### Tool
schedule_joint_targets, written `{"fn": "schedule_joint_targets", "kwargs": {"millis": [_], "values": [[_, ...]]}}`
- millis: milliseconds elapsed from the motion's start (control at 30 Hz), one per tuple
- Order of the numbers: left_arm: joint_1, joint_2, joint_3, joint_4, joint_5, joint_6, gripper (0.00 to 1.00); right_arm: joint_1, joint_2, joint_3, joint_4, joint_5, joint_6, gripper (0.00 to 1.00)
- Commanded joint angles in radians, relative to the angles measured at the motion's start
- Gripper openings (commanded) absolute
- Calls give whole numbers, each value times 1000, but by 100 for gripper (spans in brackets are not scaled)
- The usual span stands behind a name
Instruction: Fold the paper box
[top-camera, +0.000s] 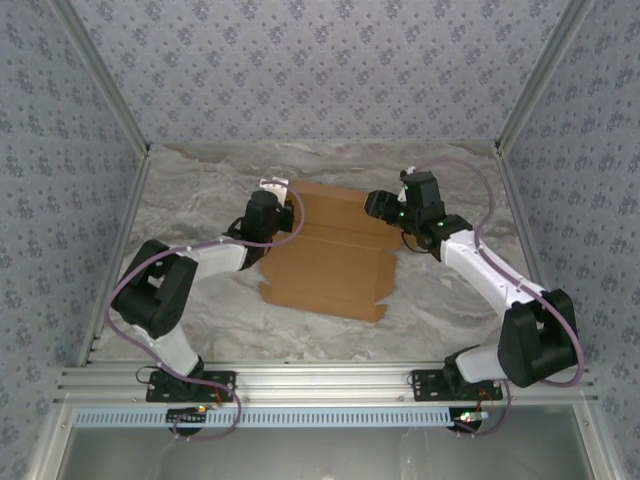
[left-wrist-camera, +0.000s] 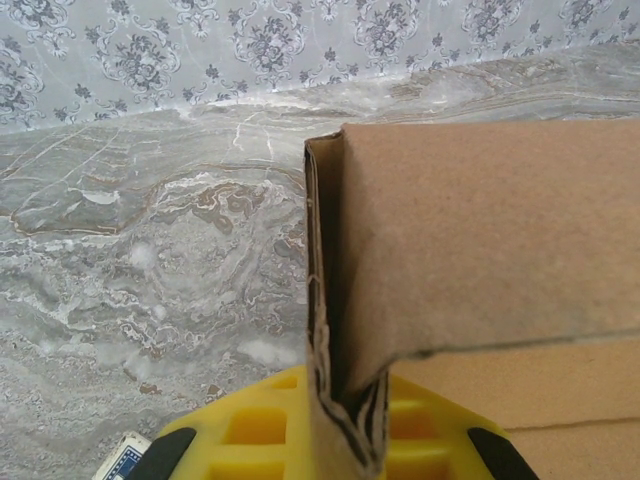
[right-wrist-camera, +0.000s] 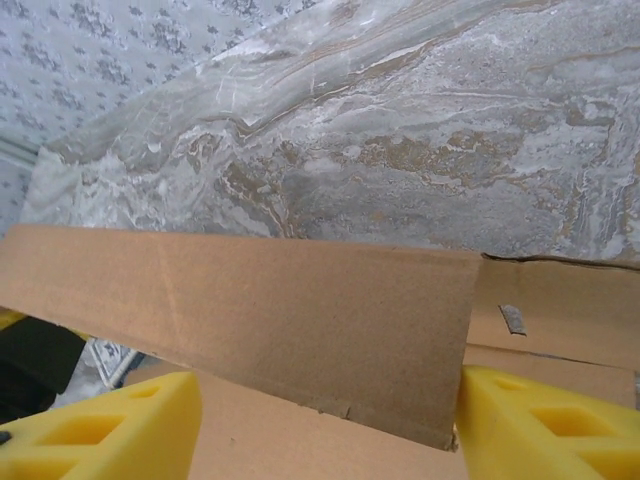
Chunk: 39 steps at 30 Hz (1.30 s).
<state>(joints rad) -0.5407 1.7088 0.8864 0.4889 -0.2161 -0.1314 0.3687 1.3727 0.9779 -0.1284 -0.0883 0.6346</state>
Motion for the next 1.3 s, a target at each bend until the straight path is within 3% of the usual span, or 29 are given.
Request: {"fn": "schedule_joint_targets", "kwargs": {"millis": [0, 133, 400, 633, 867, 1033, 1267], "values": [[-8, -31, -2, 34, 27, -19, 0, 7, -10, -48, 117, 10, 157, 64], [-9, -32, -5, 36, 26, -18, 0, 7, -26, -84, 180, 40, 245, 60], [-10, -34, -8, 39, 27, -17, 0, 6, -43, -102, 205, 77, 300, 43], [-9, -40, -17, 44, 28, -17, 0, 4, -47, -114, 213, 88, 316, 40], [-10, -45, -18, 44, 12, -24, 0, 22, -114, -106, 60, 142, 168, 74], [-9, -46, -9, 32, 5, -16, 0, 46, -228, -154, -34, 223, 76, 81], [-9, -52, -4, 18, -3, -28, 0, 80, -348, -318, -78, 283, 51, 83]]}}
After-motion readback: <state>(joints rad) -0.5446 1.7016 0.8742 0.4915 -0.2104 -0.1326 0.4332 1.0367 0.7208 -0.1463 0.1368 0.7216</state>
